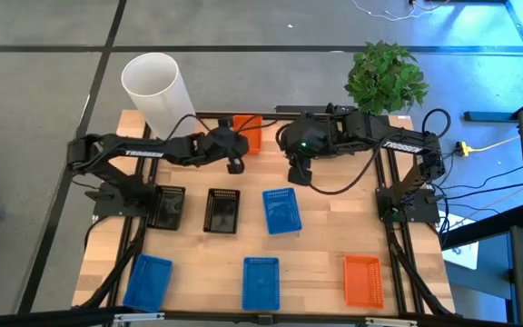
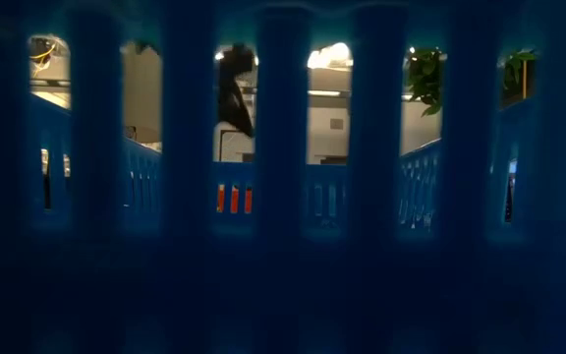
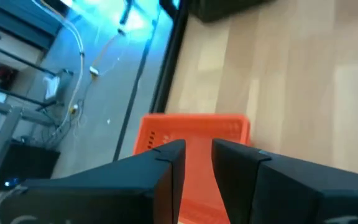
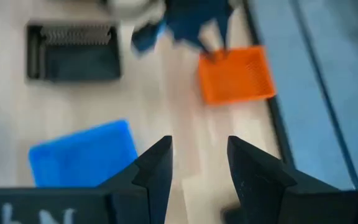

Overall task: Stack baskets by color
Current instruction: Stack the bottom orange bin on top of the top orange bins

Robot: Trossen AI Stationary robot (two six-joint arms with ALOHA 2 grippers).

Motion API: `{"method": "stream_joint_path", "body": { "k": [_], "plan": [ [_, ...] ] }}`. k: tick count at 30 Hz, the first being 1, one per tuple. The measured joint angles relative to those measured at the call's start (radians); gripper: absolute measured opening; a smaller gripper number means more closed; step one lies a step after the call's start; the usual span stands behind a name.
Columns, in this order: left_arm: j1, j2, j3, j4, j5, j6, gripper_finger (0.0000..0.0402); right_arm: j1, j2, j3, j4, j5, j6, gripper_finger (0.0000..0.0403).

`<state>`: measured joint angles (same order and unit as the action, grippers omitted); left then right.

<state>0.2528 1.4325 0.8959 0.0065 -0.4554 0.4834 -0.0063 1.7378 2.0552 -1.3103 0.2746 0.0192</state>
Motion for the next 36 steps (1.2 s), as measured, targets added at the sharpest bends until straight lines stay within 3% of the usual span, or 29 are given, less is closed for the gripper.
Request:
{"method": "stream_joint_path", "body": {
  "k": [7, 10, 17, 23, 30, 36],
  "plan": [
    [-0.137, -0.195, 0.0, -0.088, -0.006, -0.008, 0.0072, 0.002, 0.0, 0.0, -0.086, -0.24, -0.021, 0.0154],
    [-0.2, -0.275, 0.0, -0.148, 0.0, -0.039, 0.0072, 0.01, 0.001, 0.0, -0.104, -0.287, -0.024, 0.0154],
    [-0.319, -0.428, 0.0, -0.282, 0.046, -0.392, 0.0073, 0.013, 0.0, -0.008, -0.261, -0.409, -0.02, 0.0154],
    [-0.397, -0.491, 0.0, -0.388, 0.125, -0.565, 0.0073, 0.068, -0.006, -0.019, -0.262, -0.636, -0.035, 0.0154],
    [-0.497, -0.502, 0.0, -0.448, 0.125, -0.603, 0.0073, 0.244, -0.006, -0.019, -0.26, -0.638, 0.106, 0.0154],
    [-0.582, -0.501, 0.0, -0.474, 0.188, -0.51, 0.0073, 0.382, -0.006, -0.019, -0.26, -0.5, 0.498, 0.0154]
  ]
}}
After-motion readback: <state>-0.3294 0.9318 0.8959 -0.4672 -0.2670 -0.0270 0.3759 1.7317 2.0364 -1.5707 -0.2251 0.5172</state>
